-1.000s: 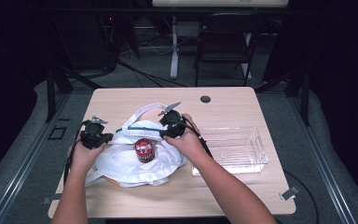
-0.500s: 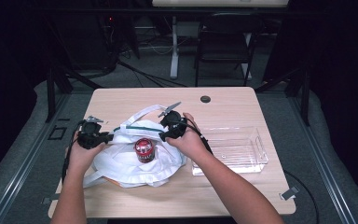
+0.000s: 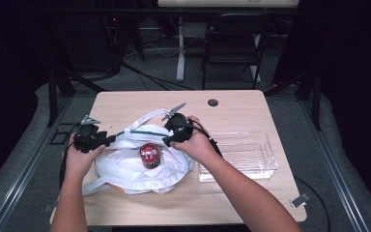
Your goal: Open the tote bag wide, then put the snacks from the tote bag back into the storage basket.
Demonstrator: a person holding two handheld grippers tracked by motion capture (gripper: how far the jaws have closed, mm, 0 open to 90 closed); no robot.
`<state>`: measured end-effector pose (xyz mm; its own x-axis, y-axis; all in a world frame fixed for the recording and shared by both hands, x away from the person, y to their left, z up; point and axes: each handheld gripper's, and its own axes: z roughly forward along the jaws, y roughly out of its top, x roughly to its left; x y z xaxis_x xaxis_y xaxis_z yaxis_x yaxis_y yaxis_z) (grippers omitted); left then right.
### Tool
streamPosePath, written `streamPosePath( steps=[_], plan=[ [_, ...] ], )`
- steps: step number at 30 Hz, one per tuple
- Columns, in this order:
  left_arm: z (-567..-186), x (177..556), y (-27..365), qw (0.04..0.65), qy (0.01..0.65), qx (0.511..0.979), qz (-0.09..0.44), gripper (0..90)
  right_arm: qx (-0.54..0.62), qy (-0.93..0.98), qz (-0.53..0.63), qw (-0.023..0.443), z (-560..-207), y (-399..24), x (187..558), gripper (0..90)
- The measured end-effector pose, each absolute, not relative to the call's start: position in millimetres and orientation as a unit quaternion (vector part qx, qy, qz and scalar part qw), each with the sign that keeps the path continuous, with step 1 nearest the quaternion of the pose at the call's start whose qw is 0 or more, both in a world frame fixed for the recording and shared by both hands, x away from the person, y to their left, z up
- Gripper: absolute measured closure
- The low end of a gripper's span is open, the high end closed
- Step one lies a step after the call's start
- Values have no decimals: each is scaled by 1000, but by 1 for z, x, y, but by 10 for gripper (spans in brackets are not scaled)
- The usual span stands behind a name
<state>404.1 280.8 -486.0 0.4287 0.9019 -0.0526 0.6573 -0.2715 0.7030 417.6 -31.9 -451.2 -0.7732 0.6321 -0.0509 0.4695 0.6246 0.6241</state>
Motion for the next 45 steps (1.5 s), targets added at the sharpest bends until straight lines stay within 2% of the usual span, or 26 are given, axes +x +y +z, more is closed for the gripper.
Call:
streamPosePath(
  steps=[14, 19, 26, 35, 42, 45],
  plan=[
    [-471, 397, 278, 351, 497, 776, 166, 540, 295, 899, 300, 118, -446, -23, 413, 462],
    [-468, 395, 273, 342, 488, 786, 165, 521, 283, 901, 306, 123, -447, -20, 412, 433],
    [-465, 394, 266, 335, 469, 799, 169, 493, 279, 906, 303, 96, -448, -12, 409, 434],
    [-465, 394, 257, 329, 454, 808, 180, 451, 264, 912, 299, 98, -454, 1, 405, 359],
    [-466, 395, 251, 325, 440, 816, 186, 413, 253, 917, 293, 97, -458, 10, 406, 354],
    [-465, 395, 251, 321, 438, 820, 182, 411, 247, 919, 292, 96, -459, 14, 407, 388]
  ],
)
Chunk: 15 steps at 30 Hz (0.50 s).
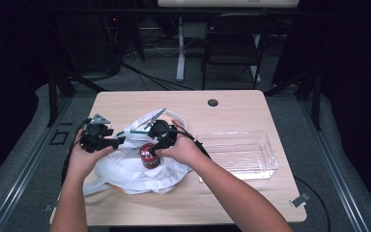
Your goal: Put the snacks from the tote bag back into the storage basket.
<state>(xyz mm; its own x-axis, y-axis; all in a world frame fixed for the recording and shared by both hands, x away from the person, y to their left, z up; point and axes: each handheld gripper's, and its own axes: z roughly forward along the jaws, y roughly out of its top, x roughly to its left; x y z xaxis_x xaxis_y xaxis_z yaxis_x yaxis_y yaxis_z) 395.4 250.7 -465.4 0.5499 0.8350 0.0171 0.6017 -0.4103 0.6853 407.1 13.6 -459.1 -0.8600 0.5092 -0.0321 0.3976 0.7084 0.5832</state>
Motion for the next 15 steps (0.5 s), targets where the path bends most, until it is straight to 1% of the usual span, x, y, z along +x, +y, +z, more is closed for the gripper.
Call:
streamPosePath(
  steps=[3, 4, 6, 7, 9, 12, 14, 15],
  plan=[
    [-466, 396, 251, 328, 440, 817, 175, 415, 249, 918, 293, 94, -461, 17, 407, 425],
    [-466, 396, 251, 329, 443, 816, 172, 416, 249, 919, 294, 86, -462, 18, 408, 426],
    [-466, 396, 252, 328, 439, 818, 172, 418, 237, 919, 301, 87, -463, 20, 407, 426],
    [-467, 396, 251, 333, 439, 815, 181, 419, 238, 919, 303, 87, -463, 21, 407, 426],
    [-466, 397, 253, 332, 439, 816, 175, 420, 240, 920, 299, 84, -464, 22, 408, 419],
    [-467, 396, 253, 329, 443, 812, 191, 412, 245, 920, 295, 79, -465, 25, 409, 418],
    [-466, 396, 254, 327, 443, 813, 190, 416, 251, 919, 295, 75, -466, 26, 411, 417],
    [-467, 396, 254, 325, 450, 809, 192, 417, 252, 920, 292, 71, -466, 27, 411, 401]
  ],
)
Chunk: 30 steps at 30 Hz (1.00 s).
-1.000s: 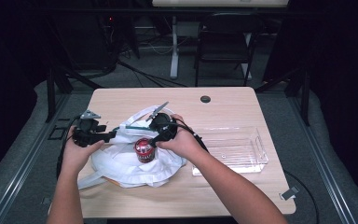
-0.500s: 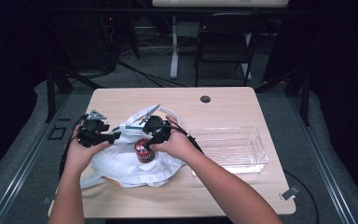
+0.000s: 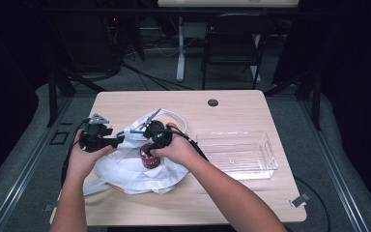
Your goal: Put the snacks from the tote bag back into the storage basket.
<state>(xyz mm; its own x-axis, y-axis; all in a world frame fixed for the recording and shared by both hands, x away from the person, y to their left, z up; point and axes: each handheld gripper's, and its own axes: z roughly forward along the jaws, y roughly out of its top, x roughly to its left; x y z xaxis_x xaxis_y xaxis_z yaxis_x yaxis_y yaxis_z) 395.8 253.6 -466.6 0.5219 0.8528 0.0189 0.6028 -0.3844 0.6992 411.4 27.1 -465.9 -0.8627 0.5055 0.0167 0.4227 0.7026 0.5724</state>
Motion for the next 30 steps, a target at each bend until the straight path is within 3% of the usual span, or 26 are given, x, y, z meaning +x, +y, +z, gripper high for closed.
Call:
streamPosePath(
  steps=[4, 14, 30],
  plan=[
    [-466, 395, 255, 324, 460, 806, 184, 420, 250, 925, 276, 78, -468, 32, 413, 361],
    [-466, 393, 256, 324, 461, 806, 183, 414, 278, 923, 264, 47, -475, 36, 423, 272],
    [-467, 392, 259, 323, 469, 802, 181, 415, 273, 931, 240, 31, -486, 43, 425, 231]
  ],
)
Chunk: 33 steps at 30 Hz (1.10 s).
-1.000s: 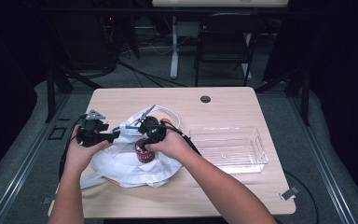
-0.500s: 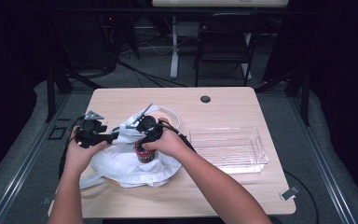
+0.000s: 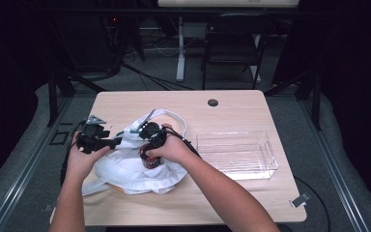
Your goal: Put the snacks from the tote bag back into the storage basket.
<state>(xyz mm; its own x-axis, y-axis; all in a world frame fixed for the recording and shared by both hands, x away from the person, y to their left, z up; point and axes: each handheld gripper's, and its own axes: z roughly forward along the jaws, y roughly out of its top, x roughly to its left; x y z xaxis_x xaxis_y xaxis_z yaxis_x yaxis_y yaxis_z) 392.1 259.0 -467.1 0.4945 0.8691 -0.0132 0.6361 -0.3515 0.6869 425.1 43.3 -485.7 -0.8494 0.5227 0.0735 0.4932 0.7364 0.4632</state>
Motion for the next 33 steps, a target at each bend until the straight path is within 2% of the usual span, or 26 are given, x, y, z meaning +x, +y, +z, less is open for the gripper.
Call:
streamPosePath(
  steps=[26, 33],
  plan=[
    [-469, 393, 259, 317, 468, 804, 181, 415, 234, 945, 225, 40, -499, 49, 428, 221],
    [-468, 392, 261, 316, 469, 806, 176, 415, 218, 950, 218, 46, -502, 50, 428, 245]
  ],
)
